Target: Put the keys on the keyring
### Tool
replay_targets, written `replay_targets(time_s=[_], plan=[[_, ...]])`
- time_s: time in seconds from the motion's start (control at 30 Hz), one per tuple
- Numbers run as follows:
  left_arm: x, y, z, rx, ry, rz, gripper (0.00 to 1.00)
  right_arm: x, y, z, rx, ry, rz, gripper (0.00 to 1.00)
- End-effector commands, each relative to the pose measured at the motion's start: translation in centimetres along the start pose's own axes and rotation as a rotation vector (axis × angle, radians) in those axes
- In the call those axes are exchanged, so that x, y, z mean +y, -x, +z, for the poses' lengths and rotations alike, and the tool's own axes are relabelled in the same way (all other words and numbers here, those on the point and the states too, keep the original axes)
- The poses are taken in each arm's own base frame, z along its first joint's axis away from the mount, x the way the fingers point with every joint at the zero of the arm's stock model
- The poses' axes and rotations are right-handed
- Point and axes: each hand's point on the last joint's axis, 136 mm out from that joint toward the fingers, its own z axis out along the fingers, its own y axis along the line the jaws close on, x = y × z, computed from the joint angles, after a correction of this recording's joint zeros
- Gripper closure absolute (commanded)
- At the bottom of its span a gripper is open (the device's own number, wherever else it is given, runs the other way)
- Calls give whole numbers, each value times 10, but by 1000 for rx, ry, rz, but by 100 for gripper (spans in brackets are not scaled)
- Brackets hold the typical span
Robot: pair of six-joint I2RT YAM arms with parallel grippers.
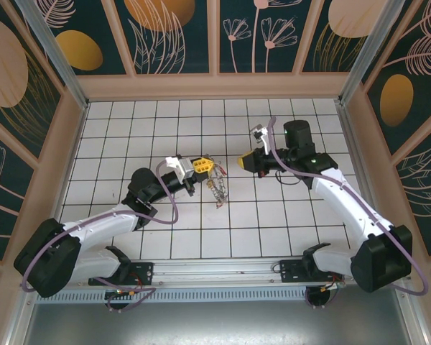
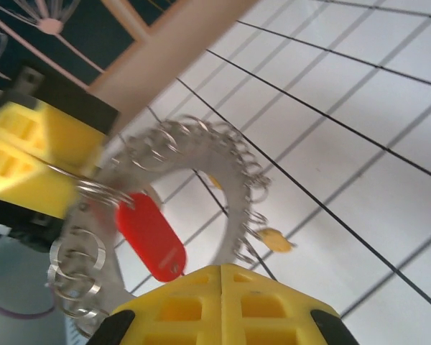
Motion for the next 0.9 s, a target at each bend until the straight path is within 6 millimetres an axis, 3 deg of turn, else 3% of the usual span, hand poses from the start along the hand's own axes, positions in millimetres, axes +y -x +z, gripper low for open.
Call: replay_targets(time_s=[0.0, 0.03, 0.13, 0.27, 0.43, 0.57, 0.87], plan=[[-2, 11, -4, -33, 10, 50, 100, -10, -13, 0, 15, -50, -9, 99], [-3, 12, -4, -34, 3, 48, 100, -3, -11, -1, -5, -32, -40, 91], [-7, 14, -4, -41, -23, 44, 100, 24, -6, -5, -60, 60, -182, 82], [-13, 19, -4, -54, -59, 52, 100, 41, 5, -11, -114, 74, -318, 65], [-18, 23, -2, -59, -94, 48, 100, 58, 16, -16, -152, 87, -522, 62], [-19, 28, -1, -69, -106, 47, 100, 73, 14, -13, -150, 127, -695, 61], [-27, 33, 1, -79, -164, 49, 100, 74, 15, -4, -168, 86, -919, 60]])
